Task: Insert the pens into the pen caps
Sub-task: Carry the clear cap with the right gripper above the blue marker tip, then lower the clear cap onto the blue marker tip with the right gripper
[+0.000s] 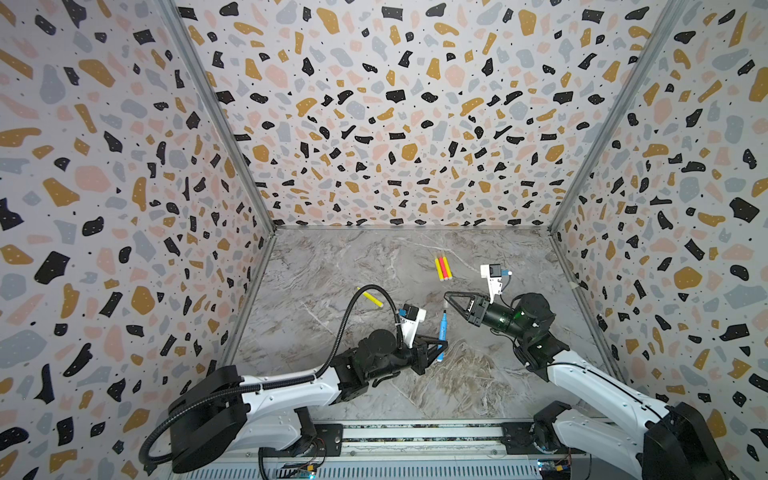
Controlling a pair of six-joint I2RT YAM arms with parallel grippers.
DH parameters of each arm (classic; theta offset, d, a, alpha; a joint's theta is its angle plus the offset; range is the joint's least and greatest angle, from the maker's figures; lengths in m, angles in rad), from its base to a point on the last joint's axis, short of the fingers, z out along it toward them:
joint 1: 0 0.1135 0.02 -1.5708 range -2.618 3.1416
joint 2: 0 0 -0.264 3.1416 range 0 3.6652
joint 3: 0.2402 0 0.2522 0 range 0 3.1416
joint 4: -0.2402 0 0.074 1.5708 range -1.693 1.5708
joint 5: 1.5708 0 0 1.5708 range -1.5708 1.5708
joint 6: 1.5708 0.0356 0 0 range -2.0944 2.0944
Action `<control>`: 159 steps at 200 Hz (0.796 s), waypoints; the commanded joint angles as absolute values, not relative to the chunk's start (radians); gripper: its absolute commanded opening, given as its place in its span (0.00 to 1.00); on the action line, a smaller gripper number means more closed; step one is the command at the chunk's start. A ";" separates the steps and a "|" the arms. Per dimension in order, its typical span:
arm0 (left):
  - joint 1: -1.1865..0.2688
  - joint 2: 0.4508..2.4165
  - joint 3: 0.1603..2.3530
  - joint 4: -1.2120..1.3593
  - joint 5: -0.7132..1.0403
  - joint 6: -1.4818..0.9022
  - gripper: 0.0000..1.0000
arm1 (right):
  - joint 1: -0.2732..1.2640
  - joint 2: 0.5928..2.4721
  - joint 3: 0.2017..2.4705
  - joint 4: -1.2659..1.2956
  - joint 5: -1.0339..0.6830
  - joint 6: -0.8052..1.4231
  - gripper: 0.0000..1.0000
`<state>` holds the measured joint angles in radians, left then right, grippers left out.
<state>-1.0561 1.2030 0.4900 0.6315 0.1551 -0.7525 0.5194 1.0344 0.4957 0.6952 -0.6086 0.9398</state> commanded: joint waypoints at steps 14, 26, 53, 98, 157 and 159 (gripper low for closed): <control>-1.062 1.195 0.523 0.691 0.146 -0.746 0.00 | 0.536 1.039 0.492 0.735 -0.598 0.949 0.03; -1.062 1.192 0.523 0.690 0.144 -0.746 0.00 | 0.540 1.038 0.491 0.737 -0.597 0.949 0.03; -1.062 1.188 0.525 0.683 0.138 -0.742 0.00 | 0.550 1.035 0.485 0.738 -0.595 0.951 0.03; -1.062 1.173 0.523 0.674 0.114 -0.742 0.00 | 0.562 0.999 0.449 0.721 -0.592 0.949 0.03; -1.062 1.173 0.530 0.684 0.113 -0.742 0.00 | 0.566 0.954 0.405 0.710 -0.584 0.943 0.03; -1.062 1.173 0.531 0.684 0.114 -0.742 0.00 | 0.566 0.954 0.405 0.710 -0.585 0.943 0.03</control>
<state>-1.0618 1.1915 0.4915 0.6155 0.1287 -0.7521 0.5613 0.9794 0.4194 0.7086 -0.5827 0.9447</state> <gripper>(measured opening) 0.134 0.165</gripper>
